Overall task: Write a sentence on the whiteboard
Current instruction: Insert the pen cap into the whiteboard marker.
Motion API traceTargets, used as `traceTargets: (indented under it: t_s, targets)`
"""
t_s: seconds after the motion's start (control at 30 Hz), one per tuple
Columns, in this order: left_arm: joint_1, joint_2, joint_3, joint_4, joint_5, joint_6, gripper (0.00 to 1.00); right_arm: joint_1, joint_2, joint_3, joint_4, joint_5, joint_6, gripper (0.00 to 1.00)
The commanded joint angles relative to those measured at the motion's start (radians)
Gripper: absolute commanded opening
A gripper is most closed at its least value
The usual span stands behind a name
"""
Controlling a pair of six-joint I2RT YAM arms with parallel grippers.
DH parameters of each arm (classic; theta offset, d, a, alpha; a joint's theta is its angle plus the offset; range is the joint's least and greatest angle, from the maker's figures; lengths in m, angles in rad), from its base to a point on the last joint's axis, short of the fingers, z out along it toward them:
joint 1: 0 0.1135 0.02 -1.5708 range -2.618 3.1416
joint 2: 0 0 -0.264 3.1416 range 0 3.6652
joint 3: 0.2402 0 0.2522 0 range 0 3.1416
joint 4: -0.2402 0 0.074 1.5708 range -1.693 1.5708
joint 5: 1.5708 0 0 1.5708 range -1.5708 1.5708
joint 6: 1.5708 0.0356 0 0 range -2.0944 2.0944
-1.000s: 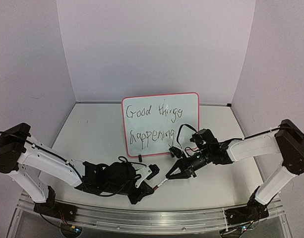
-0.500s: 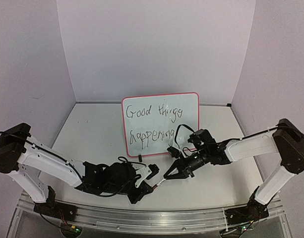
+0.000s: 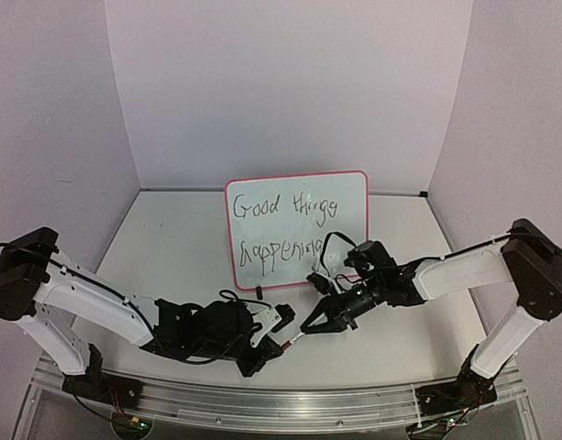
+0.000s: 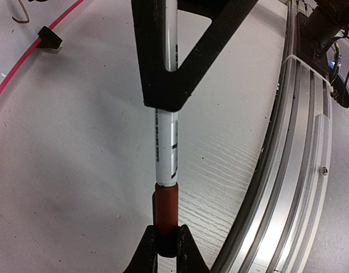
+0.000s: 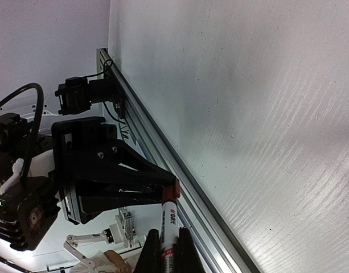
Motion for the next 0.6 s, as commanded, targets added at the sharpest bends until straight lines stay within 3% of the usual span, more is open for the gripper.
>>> traceTargets:
  t_s: [0.0, 0.57]
  targets:
    - [0.005, -0.018, 0.077, 0.176, -0.044, 0.020, 0.00, 0.050, 0.014, 0.033, 0.034, -0.052, -0.004, 0.00]
    - [0.026, -0.021, 0.085, 0.231, -0.018, 0.015, 0.00, 0.072, 0.027, 0.044, 0.034, -0.050, -0.005, 0.00]
